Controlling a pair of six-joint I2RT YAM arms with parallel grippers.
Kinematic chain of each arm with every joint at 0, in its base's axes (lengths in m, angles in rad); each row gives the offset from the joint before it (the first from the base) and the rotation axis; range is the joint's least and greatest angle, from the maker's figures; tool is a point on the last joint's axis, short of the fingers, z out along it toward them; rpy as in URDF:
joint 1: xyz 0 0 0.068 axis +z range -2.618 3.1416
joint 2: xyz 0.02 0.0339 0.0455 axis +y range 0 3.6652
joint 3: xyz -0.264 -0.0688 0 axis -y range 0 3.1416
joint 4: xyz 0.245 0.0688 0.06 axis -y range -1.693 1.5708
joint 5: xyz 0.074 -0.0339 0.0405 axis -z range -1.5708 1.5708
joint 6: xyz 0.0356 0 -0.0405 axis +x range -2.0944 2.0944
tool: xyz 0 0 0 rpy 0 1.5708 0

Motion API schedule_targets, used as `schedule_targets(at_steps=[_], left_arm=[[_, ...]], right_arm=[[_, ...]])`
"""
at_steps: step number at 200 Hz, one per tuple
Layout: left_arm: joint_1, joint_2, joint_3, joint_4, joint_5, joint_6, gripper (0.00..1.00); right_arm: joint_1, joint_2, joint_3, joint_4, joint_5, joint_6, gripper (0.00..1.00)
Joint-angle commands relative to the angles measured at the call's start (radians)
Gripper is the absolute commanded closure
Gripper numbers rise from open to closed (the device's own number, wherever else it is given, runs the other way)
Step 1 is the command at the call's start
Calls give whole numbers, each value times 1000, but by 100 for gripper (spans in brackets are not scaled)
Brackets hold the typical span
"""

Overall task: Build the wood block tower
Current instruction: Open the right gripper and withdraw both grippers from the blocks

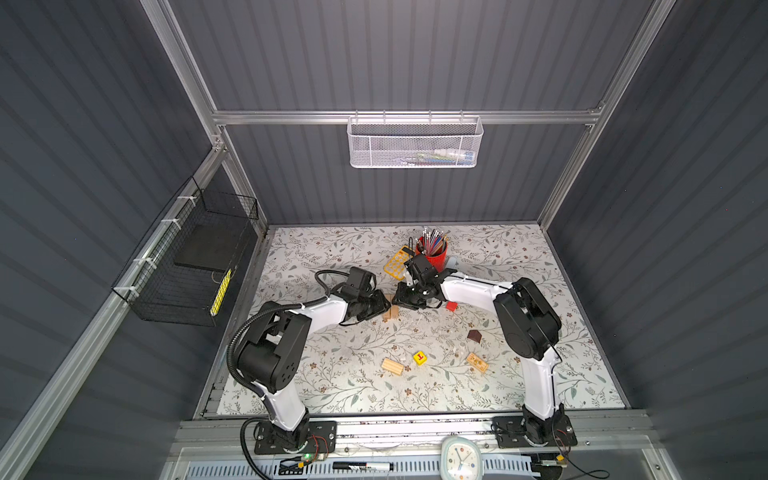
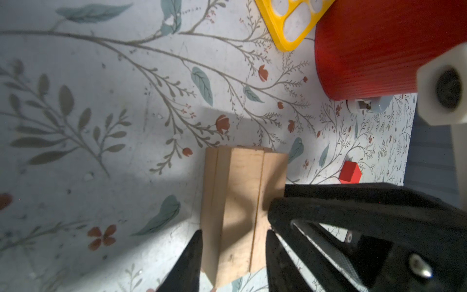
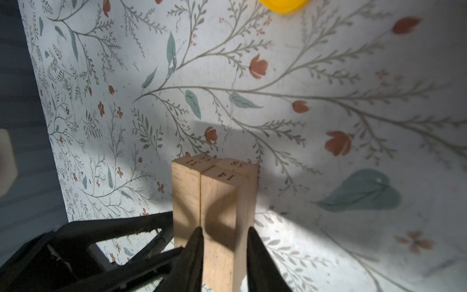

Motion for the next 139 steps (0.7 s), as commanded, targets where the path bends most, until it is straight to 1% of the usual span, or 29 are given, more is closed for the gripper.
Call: schedule_targets(at_steps=[1,37,61,82,102,128,139], left_arm=[[7,-51,28,-52,-29,31,56],[7,-125,18,-112,-75,45,50],[5,-187,-2,-146,-103,43,47],[-15,-247,-29,-169,-135,41,45],[-70,-289,-34,-214,-190,46,42],[-155,-342,-19,-297,-291,58,37],[-187,-366,-21,-308,-313,60,36]], right_arm=[[-4,-81,-11,-36,32,-21,67],[-5,-184,-73,-87,84,-69,61],[-7,-290,-148,-166,155,-112,55],[-8,-389,-221,-234,221,-141,50],[-8,-487,-285,-309,286,-147,44],[-9,-593,-366,-401,330,-130,37],[-8,-645,-412,-433,348,-108,33]])
